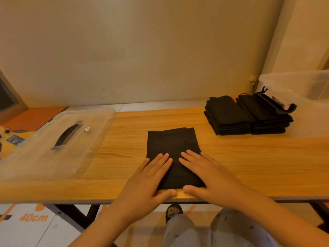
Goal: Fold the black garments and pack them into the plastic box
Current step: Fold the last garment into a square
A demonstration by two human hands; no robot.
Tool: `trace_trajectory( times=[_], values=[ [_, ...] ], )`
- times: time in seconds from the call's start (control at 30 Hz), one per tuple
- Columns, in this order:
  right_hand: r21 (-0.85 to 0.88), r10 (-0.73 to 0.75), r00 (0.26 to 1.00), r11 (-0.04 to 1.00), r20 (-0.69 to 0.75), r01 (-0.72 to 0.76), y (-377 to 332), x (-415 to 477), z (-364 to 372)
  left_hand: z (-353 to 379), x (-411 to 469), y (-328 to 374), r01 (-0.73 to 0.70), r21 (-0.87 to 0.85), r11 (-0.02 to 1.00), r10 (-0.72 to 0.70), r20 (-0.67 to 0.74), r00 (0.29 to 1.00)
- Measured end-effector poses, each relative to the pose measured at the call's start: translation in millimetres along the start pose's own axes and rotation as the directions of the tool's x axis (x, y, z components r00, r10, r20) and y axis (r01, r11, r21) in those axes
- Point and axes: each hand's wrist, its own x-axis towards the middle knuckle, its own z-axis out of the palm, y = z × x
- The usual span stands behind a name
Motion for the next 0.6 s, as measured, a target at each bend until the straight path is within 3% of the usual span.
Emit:
trace_trajectory(
  times=[0.1, 0.27, 0.4, 0.6],
  values=[
    [0.052, 0.023, 0.999, 0.998, 0.024, -0.024, 4, -11, 0, 6, -1, 6, -0.049, -0.007, 0.999, 0.049, -0.018, 0.999],
    [0.191, 0.057, 0.996, 0.981, -0.069, -0.043, 20, -20, -3, 13, 0, -1, -0.064, -0.133, 0.989, 0.047, -0.123, 0.991],
    [0.321, 0.090, 0.981, 0.947, -0.172, -0.031, 26, -17, -13, 1, 0, 8, 0.015, -0.357, 0.934, -0.094, -0.205, 0.974],
    [0.459, 0.127, 0.944, 0.888, -0.305, 0.029, 20, 7, -34, -10, 19, 31, 0.009, -0.158, 0.987, -0.054, -0.279, 0.959]
  ],
)
